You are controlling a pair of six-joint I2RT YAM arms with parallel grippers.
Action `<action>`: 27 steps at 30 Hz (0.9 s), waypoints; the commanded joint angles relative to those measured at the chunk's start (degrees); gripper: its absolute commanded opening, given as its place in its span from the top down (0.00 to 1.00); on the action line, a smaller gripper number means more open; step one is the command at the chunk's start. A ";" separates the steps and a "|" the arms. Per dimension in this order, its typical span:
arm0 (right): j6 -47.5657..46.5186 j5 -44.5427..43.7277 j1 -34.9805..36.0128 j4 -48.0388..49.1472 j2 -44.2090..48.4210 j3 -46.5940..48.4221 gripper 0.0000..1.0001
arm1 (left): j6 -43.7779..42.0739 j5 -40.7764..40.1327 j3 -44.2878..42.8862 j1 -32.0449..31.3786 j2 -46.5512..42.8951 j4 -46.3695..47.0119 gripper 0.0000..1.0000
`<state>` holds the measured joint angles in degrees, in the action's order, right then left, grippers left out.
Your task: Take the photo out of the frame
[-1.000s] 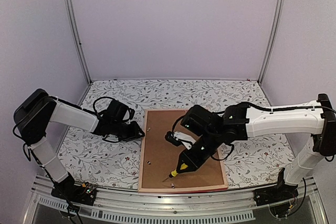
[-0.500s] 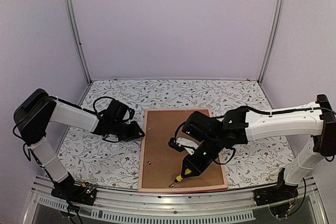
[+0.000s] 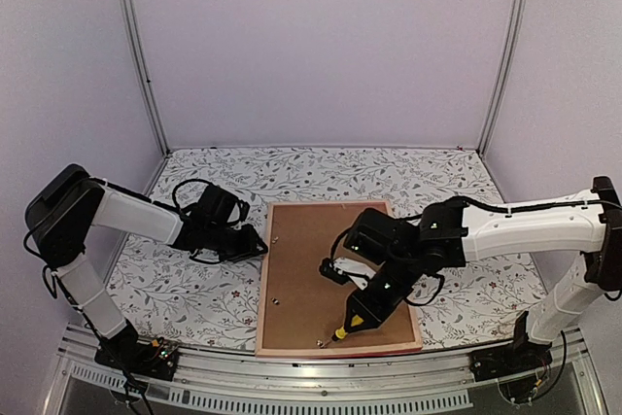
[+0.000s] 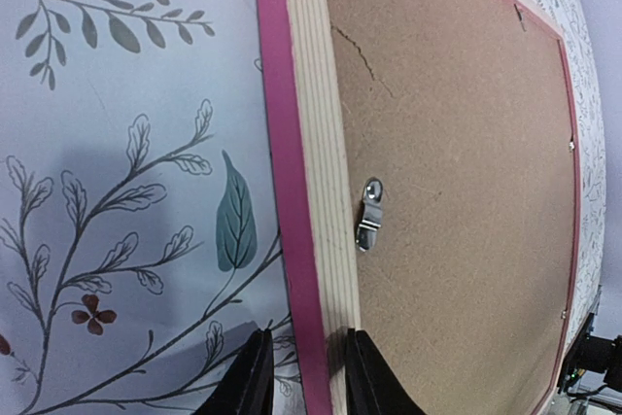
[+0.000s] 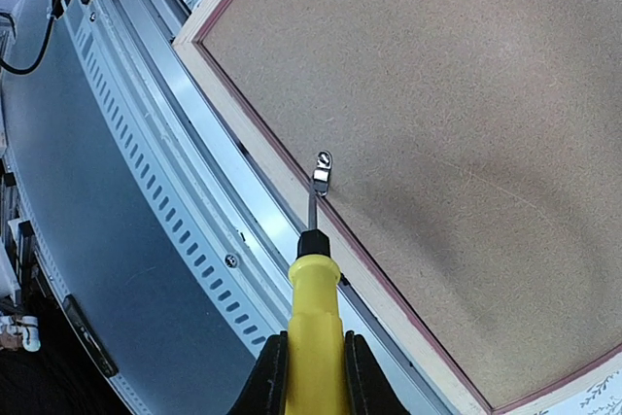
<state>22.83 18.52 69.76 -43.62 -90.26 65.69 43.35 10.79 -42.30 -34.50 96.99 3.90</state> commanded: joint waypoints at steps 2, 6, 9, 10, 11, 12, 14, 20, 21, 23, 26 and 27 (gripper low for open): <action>-0.38 -3.49 0.38 -4.61 1.23 -1.12 1.00 | -0.42 -1.69 -0.06 0.05 0.45 -1.53 0.72; 0.73 -6.18 0.41 -5.49 1.23 -0.88 1.00 | -0.53 -1.64 -0.15 0.20 0.64 -1.28 0.72; 1.71 -7.61 0.43 -5.87 1.29 -0.68 1.00 | -0.56 -1.56 -0.15 0.31 0.67 -1.29 0.72; 1.97 -8.07 0.38 -5.94 1.47 -0.53 1.00 | -0.70 -1.56 -0.08 0.36 0.74 -1.27 0.72; 2.07 -8.33 0.29 -6.03 1.64 -0.37 1.00 | -0.72 -1.56 -0.06 0.39 0.74 -1.27 0.72; 2.19 -8.66 0.30 -6.27 1.74 -0.20 1.00 | -0.68 -1.51 -0.06 0.46 0.70 -1.34 0.72; 2.42 -9.36 0.21 -6.67 1.96 0.19 1.00 | -0.77 -1.51 0.07 0.56 0.58 -1.35 0.72; 3.09 -10.39 -0.63 -8.18 3.01 0.88 1.00 | -0.81 -1.48 0.29 0.72 0.25 -1.26 0.72; 3.17 -10.30 -0.69 -8.39 3.35 1.03 1.00 | -0.81 -1.54 0.29 0.75 0.28 -1.26 0.72; 3.50 -10.74 -0.70 -8.94 3.87 1.51 1.00 | -0.81 -1.56 0.29 0.73 0.28 -1.26 0.72; 4.34 -11.76 -1.14 -9.77 4.51 1.70 1.00 | -0.90 -1.41 0.14 0.75 0.54 -1.10 0.72; 4.59 -11.79 -1.30 -9.76 4.55 1.72 1.00 | -0.98 -1.26 0.04 0.75 0.70 -1.05 0.72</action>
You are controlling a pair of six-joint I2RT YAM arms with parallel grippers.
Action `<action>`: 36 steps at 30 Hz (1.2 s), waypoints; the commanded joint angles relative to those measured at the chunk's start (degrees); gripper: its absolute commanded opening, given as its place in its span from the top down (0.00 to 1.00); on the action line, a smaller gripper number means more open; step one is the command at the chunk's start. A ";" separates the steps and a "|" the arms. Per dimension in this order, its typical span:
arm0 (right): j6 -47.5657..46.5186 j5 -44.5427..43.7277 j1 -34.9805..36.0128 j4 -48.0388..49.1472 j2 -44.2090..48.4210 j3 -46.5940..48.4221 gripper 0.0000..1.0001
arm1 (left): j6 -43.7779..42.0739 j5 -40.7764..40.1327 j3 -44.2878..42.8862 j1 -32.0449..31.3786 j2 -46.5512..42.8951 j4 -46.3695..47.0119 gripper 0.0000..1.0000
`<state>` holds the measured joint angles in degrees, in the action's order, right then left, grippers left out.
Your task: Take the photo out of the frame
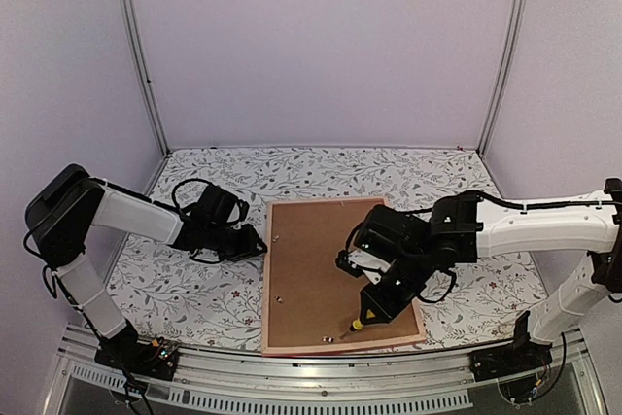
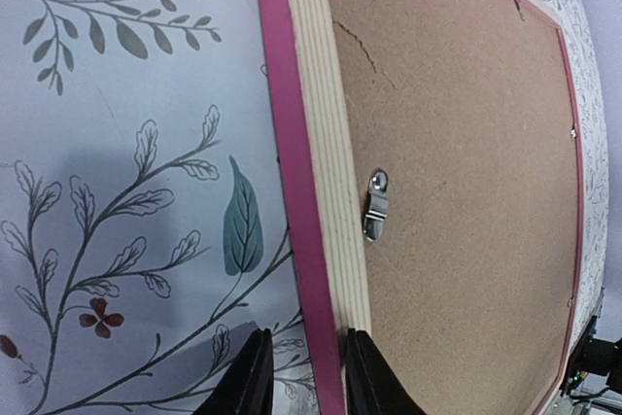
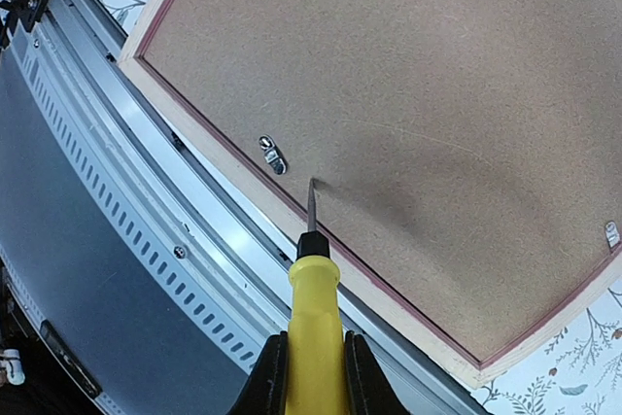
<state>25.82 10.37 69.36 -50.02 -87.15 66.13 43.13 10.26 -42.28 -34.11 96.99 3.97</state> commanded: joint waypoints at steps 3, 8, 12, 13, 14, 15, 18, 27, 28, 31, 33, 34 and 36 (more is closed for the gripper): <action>2.51 -4.13 -1.01 -3.48 1.85 1.38 1.00 | -1.06 -0.26 -0.37 0.33 0.71 -1.13 0.71; 5.88 -8.66 -3.74 -7.10 3.56 0.71 1.00 | -1.71 0.29 -1.15 0.36 0.32 -1.37 0.67; 9.23 -13.05 -6.41 -10.16 6.21 -0.26 1.00 | -2.07 1.37 -2.08 0.18 -0.01 -1.33 0.63; 9.95 -13.85 -6.73 -10.70 6.64 -0.36 1.00 | -2.22 1.62 -2.36 0.08 -0.15 -1.44 0.61; 10.67 -14.54 -6.96 -11.15 6.84 -0.53 1.00 | -2.33 1.76 -2.76 -0.05 -0.25 -1.62 0.60; 11.14 -15.37 -7.03 -11.69 6.98 -0.61 1.00 | -2.53 1.84 -3.14 -0.07 -0.43 -1.77 0.59; 13.15 -17.99 -7.41 -12.80 7.04 -0.76 1.00 | -3.10 1.90 -3.89 -0.32 -1.20 -2.74 0.57; 14.79 -24.92 -8.65 -13.70 6.63 0.15 1.00 | -4.71 -1.13 -4.61 -2.76 -1.20 -7.30 0.55; 14.78 -25.41 -8.83 -13.71 6.71 0.30 1.00 | -4.85 -1.59 -4.57 -3.14 -1.23 -7.65 0.55; 13.99 -25.99 -9.69 -13.54 6.54 0.26 1.00 | -5.09 -2.63 -4.73 -4.16 -0.95 -8.54 0.55; 13.05 -26.27 -9.92 -13.41 5.73 0.00 1.00 | -5.24 -3.01 -4.89 -4.67 -0.71 -8.71 0.55; 12.70 -26.36 -9.98 -13.21 5.27 -0.12 1.00 | -5.25 -3.15 -4.98 -4.93 -0.55 -8.83 0.55; 12.01 -26.56 -10.06 -13.19 4.38 -0.28 1.00 | -5.25 -3.60 -5.18 -5.16 -0.26 -9.04 0.55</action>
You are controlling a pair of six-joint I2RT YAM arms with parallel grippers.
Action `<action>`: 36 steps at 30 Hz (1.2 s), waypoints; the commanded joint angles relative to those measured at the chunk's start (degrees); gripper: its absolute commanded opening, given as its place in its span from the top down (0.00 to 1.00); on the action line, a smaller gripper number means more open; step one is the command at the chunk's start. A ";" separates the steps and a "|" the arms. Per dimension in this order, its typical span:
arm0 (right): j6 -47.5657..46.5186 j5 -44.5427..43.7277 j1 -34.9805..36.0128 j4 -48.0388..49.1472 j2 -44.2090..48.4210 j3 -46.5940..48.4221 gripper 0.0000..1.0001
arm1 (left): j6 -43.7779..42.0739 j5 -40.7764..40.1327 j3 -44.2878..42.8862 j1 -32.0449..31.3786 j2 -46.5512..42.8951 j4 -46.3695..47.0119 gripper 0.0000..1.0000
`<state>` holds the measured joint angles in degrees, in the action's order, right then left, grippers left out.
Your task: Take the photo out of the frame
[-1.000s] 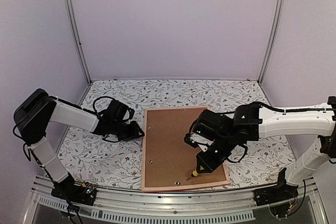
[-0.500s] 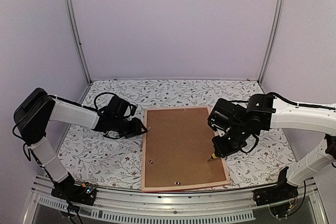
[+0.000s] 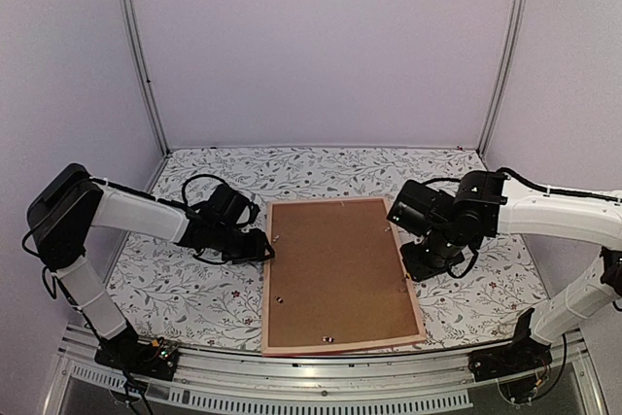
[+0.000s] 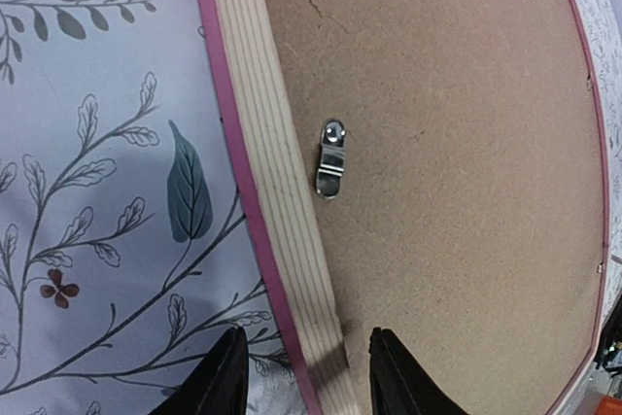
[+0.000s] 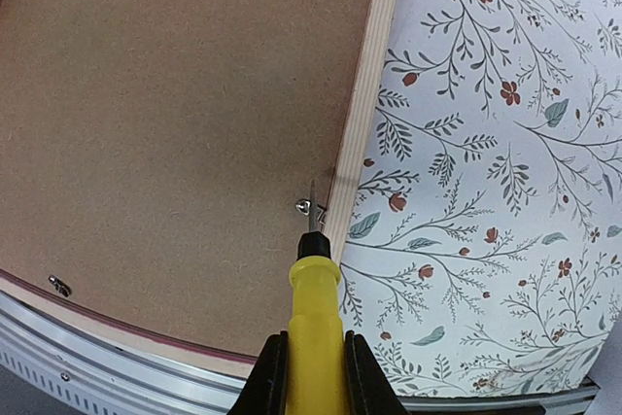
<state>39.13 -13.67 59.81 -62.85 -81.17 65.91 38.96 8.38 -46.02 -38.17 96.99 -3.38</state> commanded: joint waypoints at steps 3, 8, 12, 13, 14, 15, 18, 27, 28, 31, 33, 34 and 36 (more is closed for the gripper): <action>-1.77 -2.74 -0.47 -0.54 -2.31 -0.34 1.00 | -0.99 -2.28 -1.53 -1.20 -0.05 -1.94 0.55; -3.19 -1.12 -0.48 -0.15 -3.65 -1.26 1.00 | -0.91 -2.58 -1.86 -1.21 0.82 -1.89 0.55; -5.14 0.70 -0.44 -1.40 -4.08 -0.94 1.00 | -0.73 -2.92 -1.88 -1.20 1.17 -1.88 0.55; -5.64 0.75 -0.44 -2.18 -4.09 -0.62 1.00 | -0.68 -2.93 -1.91 -1.21 1.33 -1.81 0.55; -5.87 0.83 -0.47 -3.08 -4.12 -0.16 1.00 | -0.61 -2.93 -1.93 -1.20 1.44 -1.69 0.55; -6.18 1.09 -0.46 -3.78 -4.09 0.26 1.00 | -0.57 -2.93 -2.01 -1.20 1.60 -1.64 0.55; -7.15 2.02 -0.44 -5.57 -4.09 0.82 1.00 | -0.55 -2.93 -2.43 -1.12 2.32 -1.67 0.55; -9.81 7.06 -0.31 -6.81 -4.03 2.11 1.00 | -0.46 -2.63 -3.27 -1.07 3.63 -1.33 0.55; -10.16 8.12 -0.35 -6.45 -3.84 2.04 1.00 | -0.51 -2.58 -3.38 -1.03 3.76 -1.35 0.56; -11.44 10.62 -0.32 -5.22 -3.57 1.94 1.00 | -0.55 -2.36 -3.55 -0.94 4.15 -1.30 0.56; -11.83 11.00 -0.36 -4.92 -3.48 2.01 1.00 | -0.42 -2.32 -3.57 -0.94 4.27 -1.26 0.56; -11.80 10.71 -0.37 -5.04 -3.47 2.12 1.00 | -0.46 -2.32 -3.55 -0.94 4.26 -1.26 0.55; -11.72 10.92 -0.35 -4.95 -3.49 2.57 1.00 | -0.46 -2.32 -3.51 -0.94 4.14 -1.27 0.55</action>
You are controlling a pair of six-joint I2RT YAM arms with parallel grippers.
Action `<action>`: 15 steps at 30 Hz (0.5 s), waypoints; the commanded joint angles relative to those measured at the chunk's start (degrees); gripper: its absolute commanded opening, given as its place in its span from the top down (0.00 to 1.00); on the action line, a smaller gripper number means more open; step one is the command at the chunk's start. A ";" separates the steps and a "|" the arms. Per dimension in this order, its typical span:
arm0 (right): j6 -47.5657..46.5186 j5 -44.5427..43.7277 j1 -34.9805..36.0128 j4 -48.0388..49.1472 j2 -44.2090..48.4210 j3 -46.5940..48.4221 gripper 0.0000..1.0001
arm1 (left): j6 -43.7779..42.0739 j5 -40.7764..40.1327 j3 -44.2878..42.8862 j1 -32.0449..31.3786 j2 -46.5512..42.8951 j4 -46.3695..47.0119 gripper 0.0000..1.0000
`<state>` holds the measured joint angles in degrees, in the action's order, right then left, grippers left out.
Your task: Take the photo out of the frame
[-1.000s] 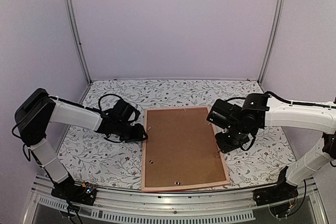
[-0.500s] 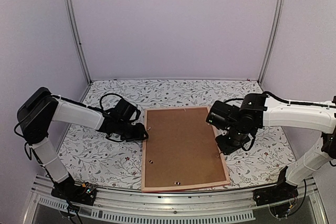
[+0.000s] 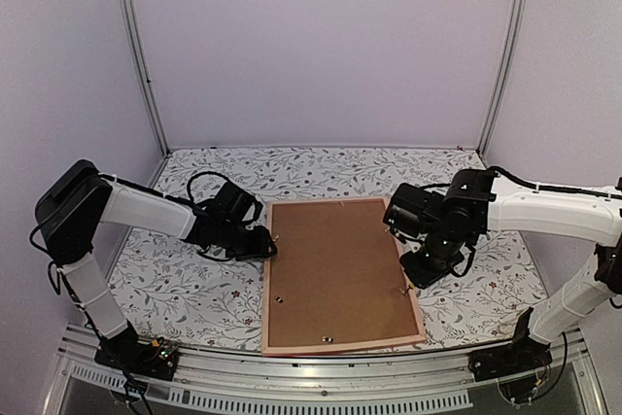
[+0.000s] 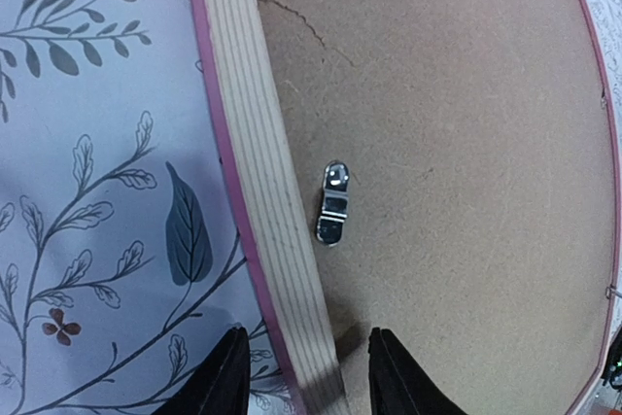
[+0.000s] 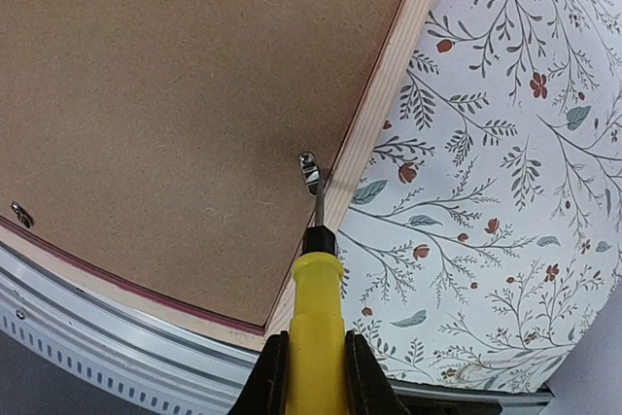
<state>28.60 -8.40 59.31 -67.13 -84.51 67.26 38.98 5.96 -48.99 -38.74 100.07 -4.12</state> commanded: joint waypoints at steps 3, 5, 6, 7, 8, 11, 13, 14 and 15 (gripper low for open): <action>-1.26 6.82 0.13 0.08 0.59 1.67 1.00 | -0.40 0.11 -0.41 -0.28 1.02 -0.48 0.56; -1.30 6.31 0.11 -0.53 0.59 1.86 1.00 | -0.40 0.10 -0.32 -0.28 0.93 -0.50 0.56; -1.27 6.32 0.11 -0.54 0.47 1.84 1.00 | -0.38 0.13 -0.25 -0.28 0.86 -0.45 0.56; -1.27 6.26 0.11 -0.34 0.48 1.84 1.00 | -0.29 0.13 -0.23 -0.22 0.89 -0.43 0.56; -1.22 6.03 0.17 -0.44 0.62 1.88 1.00 | -0.30 0.11 -0.18 -0.20 0.83 -0.39 0.55; -0.24 2.72 0.12 -2.25 0.60 2.75 1.00 | -0.15 0.19 0.01 -0.19 0.51 -0.34 0.56; 0.75 0.68 0.17 -3.16 0.65 3.92 1.00 | -0.13 0.26 0.12 -0.19 0.38 -0.28 0.55; 1.08 -0.09 0.07 -3.32 0.87 4.57 1.00 | -0.12 0.29 0.04 -0.19 0.30 -0.30 0.56; 1.50 -0.84 -0.02 -3.32 1.04 5.36 1.00 | -0.06 0.34 0.04 -0.19 0.20 -0.33 0.55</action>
<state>28.27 -5.74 59.24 -68.60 -84.49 69.08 39.00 5.98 -49.01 -38.74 100.09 -4.08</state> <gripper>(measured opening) 0.161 0.444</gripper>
